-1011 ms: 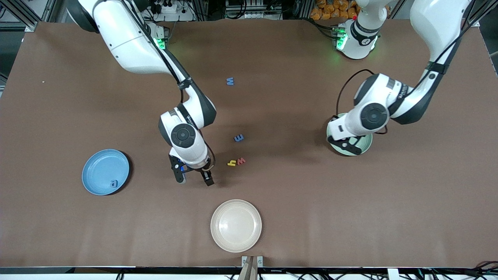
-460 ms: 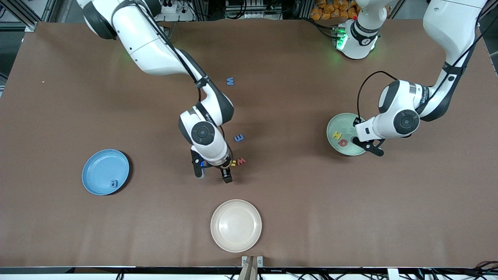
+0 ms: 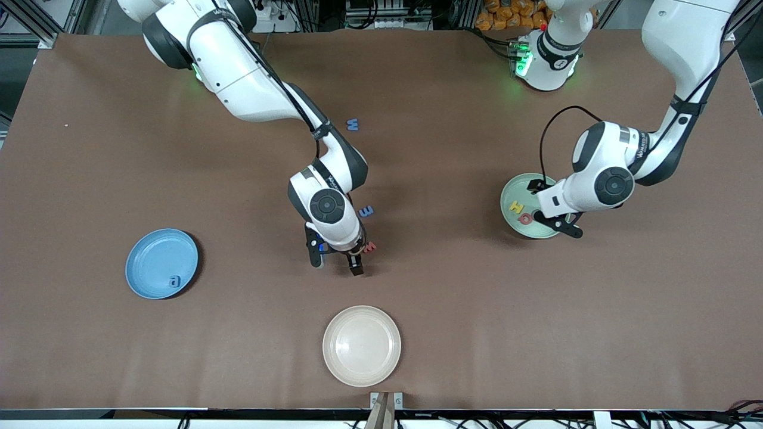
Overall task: Sort upper and lower case letters into plates
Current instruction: 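Release the k onto the green plate while the right gripper grasps the yellow h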
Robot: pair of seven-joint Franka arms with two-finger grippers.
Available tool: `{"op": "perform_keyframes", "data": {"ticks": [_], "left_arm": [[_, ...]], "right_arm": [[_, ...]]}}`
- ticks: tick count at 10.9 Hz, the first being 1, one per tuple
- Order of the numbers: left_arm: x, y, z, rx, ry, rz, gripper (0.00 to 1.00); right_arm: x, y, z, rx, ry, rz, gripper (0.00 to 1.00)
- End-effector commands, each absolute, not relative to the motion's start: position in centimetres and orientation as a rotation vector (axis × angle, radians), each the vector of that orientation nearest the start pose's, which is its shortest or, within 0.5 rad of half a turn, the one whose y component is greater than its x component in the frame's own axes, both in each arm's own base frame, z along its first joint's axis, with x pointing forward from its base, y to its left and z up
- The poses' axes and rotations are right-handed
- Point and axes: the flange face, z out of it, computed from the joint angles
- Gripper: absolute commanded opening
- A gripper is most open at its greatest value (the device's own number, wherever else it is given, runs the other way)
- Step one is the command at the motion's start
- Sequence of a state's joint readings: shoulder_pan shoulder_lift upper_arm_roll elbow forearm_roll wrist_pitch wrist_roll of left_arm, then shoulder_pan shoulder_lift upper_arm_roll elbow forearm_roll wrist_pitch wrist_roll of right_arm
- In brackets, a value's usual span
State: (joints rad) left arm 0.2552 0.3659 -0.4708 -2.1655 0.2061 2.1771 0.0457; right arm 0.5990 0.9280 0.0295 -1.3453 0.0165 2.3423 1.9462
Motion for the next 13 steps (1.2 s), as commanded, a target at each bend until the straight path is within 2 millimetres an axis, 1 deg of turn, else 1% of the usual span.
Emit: {"op": "perform_keyframes", "data": {"ticks": [1,2,3,4,5,6,7,9,10,11,12,13], "left_arm": [[51.3,-16.1,24.2,-3.050,0.427,0.403,1.00],[51.2,-18.4,24.8,-3.086,0.357,0.395,1.00],[51.3,-19.7,25.2,-3.117,0.311,0.398,1.00],[51.8,-20.6,25.6,-3.141,0.295,0.408,1.00],[52.5,-21.5,26.5,-3.163,0.274,0.440,1.00],[52.6,-22.8,27.3,-3.152,0.248,0.474,1.00],[52.5,-23.7,27.6,-3.137,0.249,0.477,1.00],[52.4,-23.8,27.5,-3.133,0.252,0.486,1.00],[52.5,-23.8,27.2,-3.133,0.247,0.493,1.00],[52.5,-24.0,27.2,-3.140,0.237,0.497,1.00],[53.0,-24.3,27.5,-3.151,0.197,0.489,1.00],[53.1,-25.1,27.6,-3.154,0.165,0.481,1.00]], "right_arm": [[60.7,44.0,17.2,-2.371,1.936,0.024,1.00],[60.7,44.0,17.2,-2.372,1.937,0.025,1.00],[60.7,43.9,17.2,-2.366,1.947,0.026,1.00],[60.7,43.8,17.1,-2.355,1.965,0.028,1.00],[60.5,43.9,17.1,-2.366,1.971,0.033,1.00],[60.4,43.8,17.2,-2.377,1.979,0.039,1.00],[60.3,43.7,17.1,-2.390,1.987,0.044,1.00],[60.2,43.7,17.2,-2.403,1.992,0.044,1.00],[60.2,43.7,17.3,-2.404,1.991,0.043,0.97],[60.2,43.9,17.7,-2.402,1.984,0.038,0.77],[60.2,44.0,17.9,-2.403,1.979,0.035,0.34],[60.2,44.2,18.1,-2.411,1.966,0.021,0.00]]}}
